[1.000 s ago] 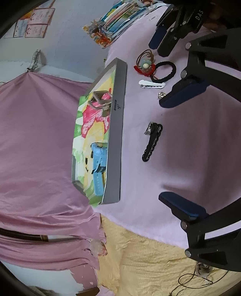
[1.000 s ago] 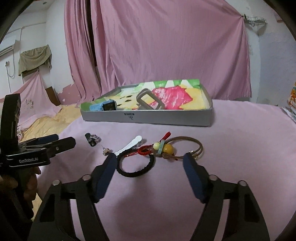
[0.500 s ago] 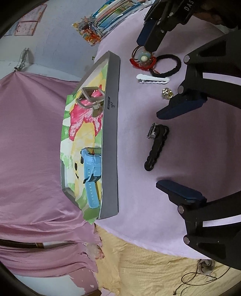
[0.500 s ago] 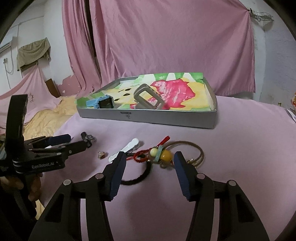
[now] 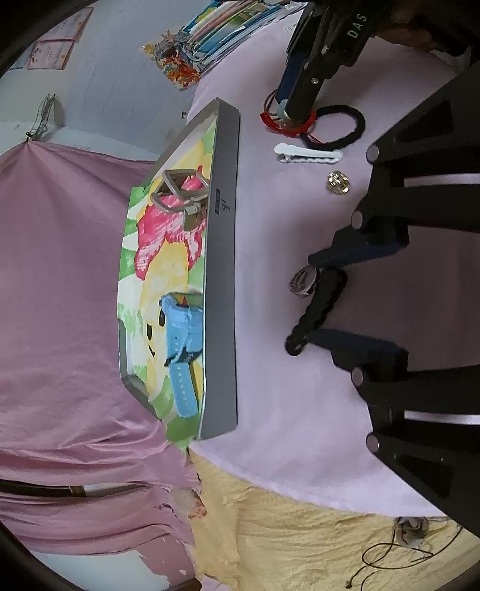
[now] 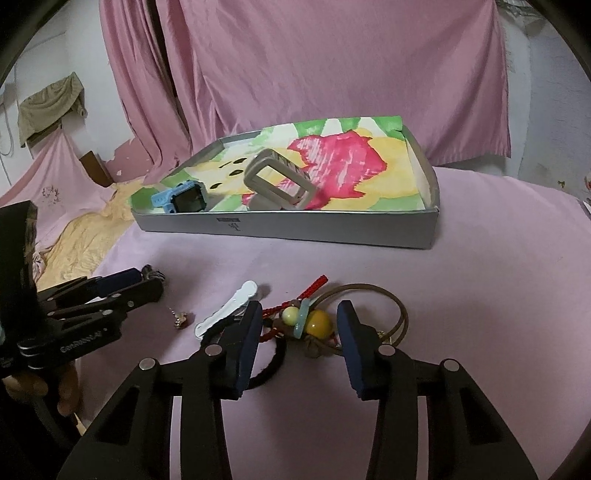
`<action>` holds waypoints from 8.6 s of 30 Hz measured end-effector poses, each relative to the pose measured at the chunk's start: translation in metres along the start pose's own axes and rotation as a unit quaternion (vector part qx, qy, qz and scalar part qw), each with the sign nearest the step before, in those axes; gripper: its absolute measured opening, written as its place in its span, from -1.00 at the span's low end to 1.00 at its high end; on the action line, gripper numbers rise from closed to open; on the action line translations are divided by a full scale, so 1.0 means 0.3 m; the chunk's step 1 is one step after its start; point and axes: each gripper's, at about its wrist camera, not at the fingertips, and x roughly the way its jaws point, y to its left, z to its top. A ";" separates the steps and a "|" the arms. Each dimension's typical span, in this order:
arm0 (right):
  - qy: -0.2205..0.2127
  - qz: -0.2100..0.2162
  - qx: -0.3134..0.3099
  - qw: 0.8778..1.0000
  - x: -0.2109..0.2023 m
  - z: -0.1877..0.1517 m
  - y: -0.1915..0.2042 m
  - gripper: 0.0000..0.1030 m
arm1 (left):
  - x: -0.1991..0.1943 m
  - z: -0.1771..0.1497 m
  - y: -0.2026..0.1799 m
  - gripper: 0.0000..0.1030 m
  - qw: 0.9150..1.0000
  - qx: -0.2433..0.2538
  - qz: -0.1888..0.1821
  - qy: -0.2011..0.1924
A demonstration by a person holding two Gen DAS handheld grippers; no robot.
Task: Organize jewelry
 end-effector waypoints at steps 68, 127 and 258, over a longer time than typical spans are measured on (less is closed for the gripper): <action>-0.112 0.086 -0.016 0.990 -0.152 0.089 -0.030 -0.48 | -0.131 0.112 -0.099 -0.73 0.992 0.000 -0.050 -0.112; 0.044 0.238 0.138 0.960 0.219 0.144 -0.125 -0.48 | -0.046 0.082 -0.110 -0.72 0.995 -0.015 -0.075 -0.071; -0.208 -0.057 -0.049 0.975 -0.296 -0.201 -0.062 0.92 | -0.241 -0.209 -0.066 0.99 0.982 -0.012 0.014 -0.186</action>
